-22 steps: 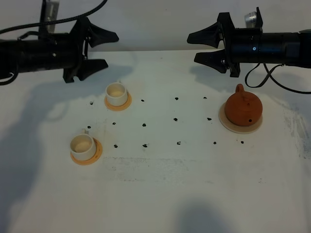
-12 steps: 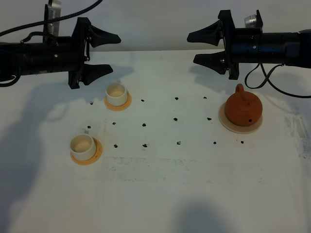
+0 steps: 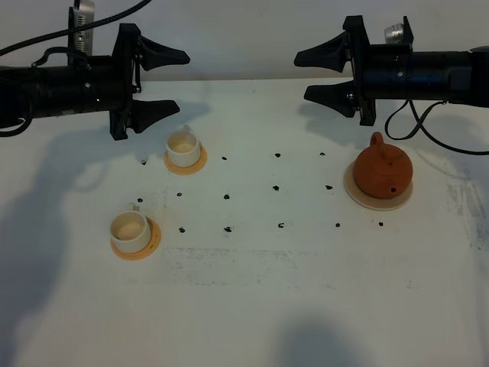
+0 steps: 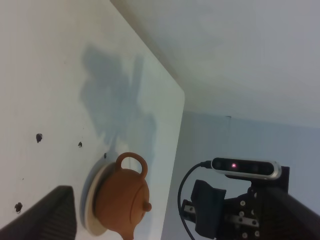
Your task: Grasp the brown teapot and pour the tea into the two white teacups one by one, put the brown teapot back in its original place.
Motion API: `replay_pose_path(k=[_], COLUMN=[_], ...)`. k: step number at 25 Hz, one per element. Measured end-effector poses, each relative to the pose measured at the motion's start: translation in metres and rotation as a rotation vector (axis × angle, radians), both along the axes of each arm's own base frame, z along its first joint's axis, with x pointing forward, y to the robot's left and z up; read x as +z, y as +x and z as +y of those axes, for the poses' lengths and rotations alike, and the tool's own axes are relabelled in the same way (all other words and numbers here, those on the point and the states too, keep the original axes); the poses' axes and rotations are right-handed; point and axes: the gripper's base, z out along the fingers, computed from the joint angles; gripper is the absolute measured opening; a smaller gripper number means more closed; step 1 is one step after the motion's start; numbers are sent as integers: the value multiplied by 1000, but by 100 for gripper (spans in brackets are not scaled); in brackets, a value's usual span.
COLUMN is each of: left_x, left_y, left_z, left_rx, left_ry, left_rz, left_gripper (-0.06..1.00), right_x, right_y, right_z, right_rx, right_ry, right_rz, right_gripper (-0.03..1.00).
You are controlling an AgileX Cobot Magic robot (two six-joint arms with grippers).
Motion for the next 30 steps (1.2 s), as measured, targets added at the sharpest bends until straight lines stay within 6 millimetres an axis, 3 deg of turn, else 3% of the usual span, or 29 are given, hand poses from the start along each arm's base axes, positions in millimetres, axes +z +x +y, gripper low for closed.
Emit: replay_pose_path(k=[10,14,20,30], left_x=[6,29,65,108], left_y=[-1,-6,-19,-51], left_z=[-1,0,8,27], left_rx=[-106,-163,-222,-315], left_ry=[129,238,492,856], left_rz=[-194,-368,-527,-535], left_gripper=[69,64,61,61], right_x=[-1,2,26,48], right_y=[0,-1,-7,-18], right_z=[0,-3,-12,-26], right_rx=[51,61,63,104], right_ry=[-63,-155,-356,-599], right_rz=[-156,-225,-359,-447], right_gripper=[58,57,56,56])
